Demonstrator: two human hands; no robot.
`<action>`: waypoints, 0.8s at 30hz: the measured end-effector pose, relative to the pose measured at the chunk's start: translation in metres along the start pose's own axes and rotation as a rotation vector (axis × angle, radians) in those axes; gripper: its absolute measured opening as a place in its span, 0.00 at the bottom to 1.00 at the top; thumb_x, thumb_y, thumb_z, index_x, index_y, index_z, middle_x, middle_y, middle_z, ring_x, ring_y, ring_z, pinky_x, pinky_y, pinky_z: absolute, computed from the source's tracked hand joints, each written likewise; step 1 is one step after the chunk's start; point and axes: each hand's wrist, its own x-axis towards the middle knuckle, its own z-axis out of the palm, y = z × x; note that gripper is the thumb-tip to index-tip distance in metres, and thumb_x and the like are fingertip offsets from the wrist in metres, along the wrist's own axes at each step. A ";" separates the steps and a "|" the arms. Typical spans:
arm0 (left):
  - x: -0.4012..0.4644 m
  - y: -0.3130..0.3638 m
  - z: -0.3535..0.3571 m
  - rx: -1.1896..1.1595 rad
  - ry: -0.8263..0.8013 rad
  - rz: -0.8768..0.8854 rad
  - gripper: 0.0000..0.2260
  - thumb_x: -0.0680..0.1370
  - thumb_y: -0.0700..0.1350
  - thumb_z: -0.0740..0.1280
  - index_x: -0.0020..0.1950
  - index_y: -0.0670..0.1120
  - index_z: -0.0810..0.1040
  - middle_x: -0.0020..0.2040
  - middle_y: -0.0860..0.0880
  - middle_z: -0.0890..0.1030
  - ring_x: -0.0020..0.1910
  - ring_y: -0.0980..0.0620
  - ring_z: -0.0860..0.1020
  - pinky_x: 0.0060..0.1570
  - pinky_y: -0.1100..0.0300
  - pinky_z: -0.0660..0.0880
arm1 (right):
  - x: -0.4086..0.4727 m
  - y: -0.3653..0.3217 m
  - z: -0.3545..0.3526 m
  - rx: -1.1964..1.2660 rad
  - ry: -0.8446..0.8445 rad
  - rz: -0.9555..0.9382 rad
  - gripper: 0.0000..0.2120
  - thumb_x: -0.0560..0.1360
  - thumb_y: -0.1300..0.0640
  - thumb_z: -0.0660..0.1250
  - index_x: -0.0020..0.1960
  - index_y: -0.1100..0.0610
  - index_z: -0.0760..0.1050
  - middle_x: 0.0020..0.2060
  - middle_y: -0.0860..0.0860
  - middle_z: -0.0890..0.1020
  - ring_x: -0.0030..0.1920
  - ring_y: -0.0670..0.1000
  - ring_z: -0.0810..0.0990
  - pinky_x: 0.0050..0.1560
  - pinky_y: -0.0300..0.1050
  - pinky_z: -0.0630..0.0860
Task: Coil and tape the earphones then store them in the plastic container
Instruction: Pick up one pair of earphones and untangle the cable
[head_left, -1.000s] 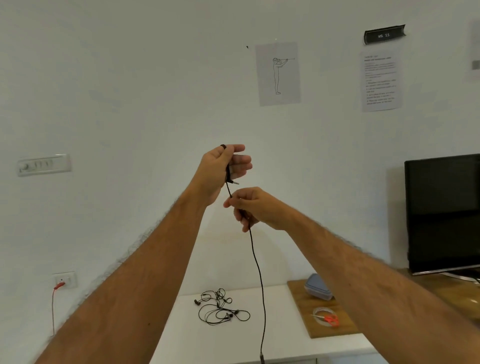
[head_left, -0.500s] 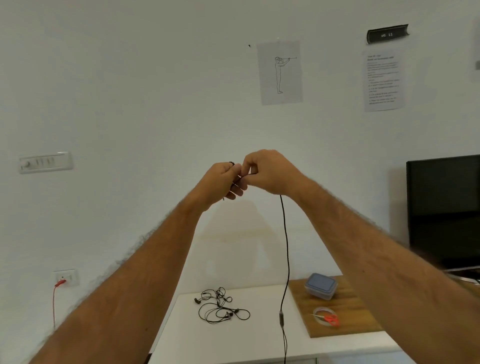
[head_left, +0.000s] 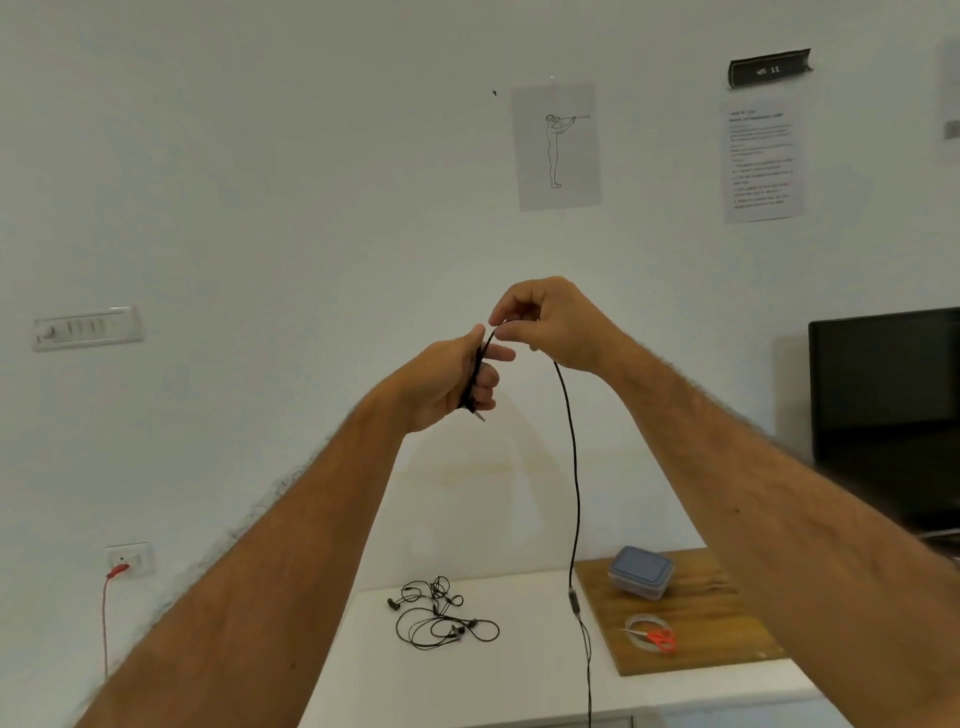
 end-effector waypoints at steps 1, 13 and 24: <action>-0.001 0.000 0.001 0.007 0.013 -0.007 0.23 0.85 0.55 0.48 0.60 0.41 0.75 0.31 0.51 0.69 0.30 0.53 0.66 0.42 0.55 0.70 | 0.000 0.001 0.000 0.006 -0.003 0.003 0.03 0.72 0.65 0.72 0.45 0.59 0.81 0.34 0.49 0.79 0.34 0.45 0.75 0.36 0.37 0.74; -0.009 0.016 0.016 -0.014 -0.029 0.082 0.16 0.85 0.52 0.50 0.42 0.48 0.68 0.29 0.53 0.61 0.27 0.55 0.58 0.30 0.61 0.60 | -0.006 0.016 0.013 0.321 0.116 0.132 0.03 0.76 0.62 0.71 0.45 0.61 0.79 0.34 0.53 0.79 0.30 0.47 0.75 0.27 0.42 0.73; 0.005 0.020 0.011 -0.215 0.175 0.299 0.11 0.85 0.45 0.53 0.51 0.44 0.72 0.31 0.52 0.69 0.27 0.56 0.67 0.32 0.60 0.70 | -0.041 0.013 0.064 0.621 -0.191 0.357 0.09 0.83 0.57 0.59 0.51 0.57 0.77 0.33 0.54 0.78 0.29 0.52 0.76 0.35 0.48 0.78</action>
